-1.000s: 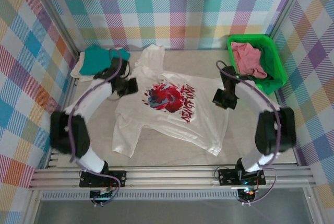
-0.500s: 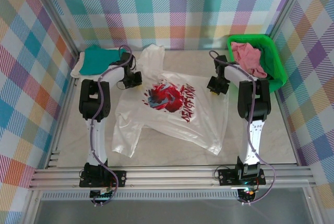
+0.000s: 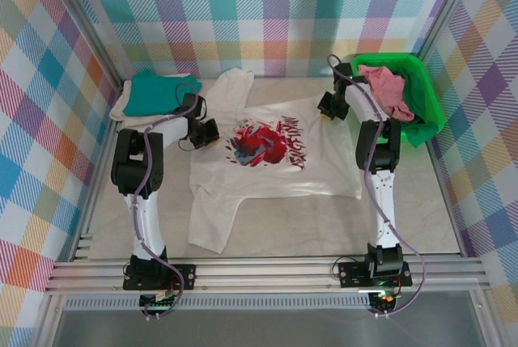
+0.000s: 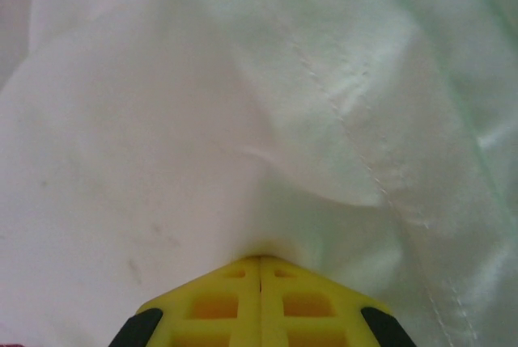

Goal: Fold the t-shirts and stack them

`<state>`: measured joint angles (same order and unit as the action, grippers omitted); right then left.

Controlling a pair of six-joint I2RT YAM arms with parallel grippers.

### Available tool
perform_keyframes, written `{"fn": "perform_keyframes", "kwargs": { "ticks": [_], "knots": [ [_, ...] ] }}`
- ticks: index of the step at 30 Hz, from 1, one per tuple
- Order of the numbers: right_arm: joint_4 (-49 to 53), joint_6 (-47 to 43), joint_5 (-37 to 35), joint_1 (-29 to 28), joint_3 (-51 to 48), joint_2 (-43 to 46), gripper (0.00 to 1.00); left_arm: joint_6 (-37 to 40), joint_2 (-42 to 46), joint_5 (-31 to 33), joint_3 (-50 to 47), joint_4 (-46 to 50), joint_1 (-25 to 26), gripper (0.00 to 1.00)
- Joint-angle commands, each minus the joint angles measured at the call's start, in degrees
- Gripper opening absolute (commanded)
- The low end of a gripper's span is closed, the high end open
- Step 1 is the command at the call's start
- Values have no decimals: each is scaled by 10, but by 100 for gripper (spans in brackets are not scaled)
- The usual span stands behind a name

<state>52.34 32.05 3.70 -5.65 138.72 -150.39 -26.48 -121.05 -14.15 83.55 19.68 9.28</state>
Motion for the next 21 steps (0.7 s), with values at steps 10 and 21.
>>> {"fn": "perform_keyframes", "kwargs": {
  "ticks": [10, 21],
  "knots": [
    [39, -15, 83, 3, 14, 76, 4, -13, -1, 68, 98, 51, 6, 3],
    [-190, -91, 73, -102, -525, 517, 38, -64, 408, 134, -258, 191, 66, 43]
  ]
}}
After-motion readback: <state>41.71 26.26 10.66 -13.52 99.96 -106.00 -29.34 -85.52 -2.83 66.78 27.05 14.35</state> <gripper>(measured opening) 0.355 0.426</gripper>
